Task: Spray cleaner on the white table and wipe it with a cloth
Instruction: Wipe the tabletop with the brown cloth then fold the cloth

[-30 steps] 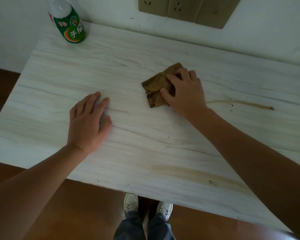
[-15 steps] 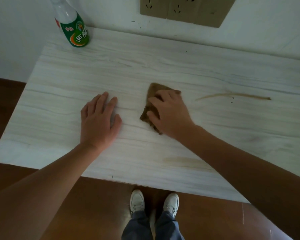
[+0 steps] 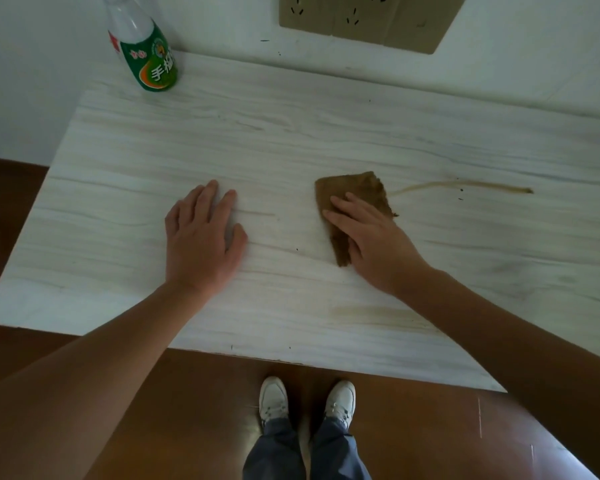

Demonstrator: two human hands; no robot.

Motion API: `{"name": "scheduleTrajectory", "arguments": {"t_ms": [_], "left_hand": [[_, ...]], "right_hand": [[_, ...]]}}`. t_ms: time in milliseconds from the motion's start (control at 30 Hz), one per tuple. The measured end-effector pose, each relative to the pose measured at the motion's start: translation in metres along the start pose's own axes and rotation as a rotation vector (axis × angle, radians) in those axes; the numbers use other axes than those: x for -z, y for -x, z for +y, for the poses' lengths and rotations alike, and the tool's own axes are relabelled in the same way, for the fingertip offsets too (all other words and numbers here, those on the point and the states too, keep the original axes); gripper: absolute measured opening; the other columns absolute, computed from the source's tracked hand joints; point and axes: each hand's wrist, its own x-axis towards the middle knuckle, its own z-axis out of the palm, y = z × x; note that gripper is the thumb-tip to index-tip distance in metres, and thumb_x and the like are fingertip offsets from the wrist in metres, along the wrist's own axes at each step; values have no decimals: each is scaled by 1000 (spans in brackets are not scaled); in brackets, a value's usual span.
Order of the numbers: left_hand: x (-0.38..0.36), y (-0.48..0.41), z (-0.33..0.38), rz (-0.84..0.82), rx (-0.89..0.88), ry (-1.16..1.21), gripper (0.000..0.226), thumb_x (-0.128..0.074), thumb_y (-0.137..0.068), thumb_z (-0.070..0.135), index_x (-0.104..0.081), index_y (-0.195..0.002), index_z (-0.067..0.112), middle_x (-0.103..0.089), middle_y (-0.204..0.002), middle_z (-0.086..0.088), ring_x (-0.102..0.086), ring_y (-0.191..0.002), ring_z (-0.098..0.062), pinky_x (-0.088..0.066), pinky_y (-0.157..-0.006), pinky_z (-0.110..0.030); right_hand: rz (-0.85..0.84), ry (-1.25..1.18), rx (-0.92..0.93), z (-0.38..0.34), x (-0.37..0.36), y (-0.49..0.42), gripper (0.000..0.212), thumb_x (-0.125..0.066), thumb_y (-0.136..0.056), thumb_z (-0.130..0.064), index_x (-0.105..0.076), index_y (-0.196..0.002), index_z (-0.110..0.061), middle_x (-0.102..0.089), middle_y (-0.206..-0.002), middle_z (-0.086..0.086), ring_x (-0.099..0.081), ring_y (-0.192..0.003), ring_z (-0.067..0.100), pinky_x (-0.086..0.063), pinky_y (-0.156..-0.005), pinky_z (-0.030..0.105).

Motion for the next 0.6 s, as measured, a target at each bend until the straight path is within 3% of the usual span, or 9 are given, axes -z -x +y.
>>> {"name": "scheduleTrajectory", "arguments": {"t_ms": [167,233,333,433,533,600], "left_hand": [[2,0,1,-10,5,12,60,-32,-98,42,-42,-152,19,-34,-164,-9,-28,-152,-30,-23,-123,-50],[2,0,2,-5,14,26,60,-32,-98,42,-43,-152,20,-35,-164,-9,-27,-153,-29,-23,-123,-50],[1,-1,2,7,10,46,60,-34,-97,41,-45,-152,19,-36,-163,-8,-28,-153,-28,-22,-124,-50],[0,0,1,8,6,52,58,-34,-98,41,-45,-152,20,-36,-163,-8,-28,-153,-28,-22,-124,-50],[-1,0,0,27,4,70,57,-35,-99,39,-47,-151,19,-37,-163,-9,-29,-153,-28,-22,-124,-51],[-2,0,-1,46,-5,70,56,-36,-100,38,-48,-150,17,-39,-162,-10,-30,-152,-29,-24,-123,-51]], "right_hand": [[-137,9,219,-44,-18,13,65,-51,-89,-9,-38,-150,-28,-27,-162,-5,-15,-153,18,-38,-114,51],[-153,21,318,-56,-28,26,64,-48,-88,-13,-39,-150,-26,-30,-161,-2,-15,-153,20,-36,-116,48],[-150,57,406,-61,-40,40,65,-58,-88,-14,-40,-149,-24,-33,-160,-1,-18,-152,21,-29,-120,43],[-89,46,305,-49,-31,36,62,-64,-88,-15,-46,-145,-28,-38,-157,-3,-28,-148,20,-33,-118,48],[-19,27,92,-35,-19,36,53,-53,-92,-20,-48,-145,-27,-40,-155,-3,-33,-146,20,-36,-115,51],[3,3,51,-33,-20,45,53,-49,-92,-18,-49,-144,-24,-42,-154,-3,-32,-146,20,-38,-114,51]]}}
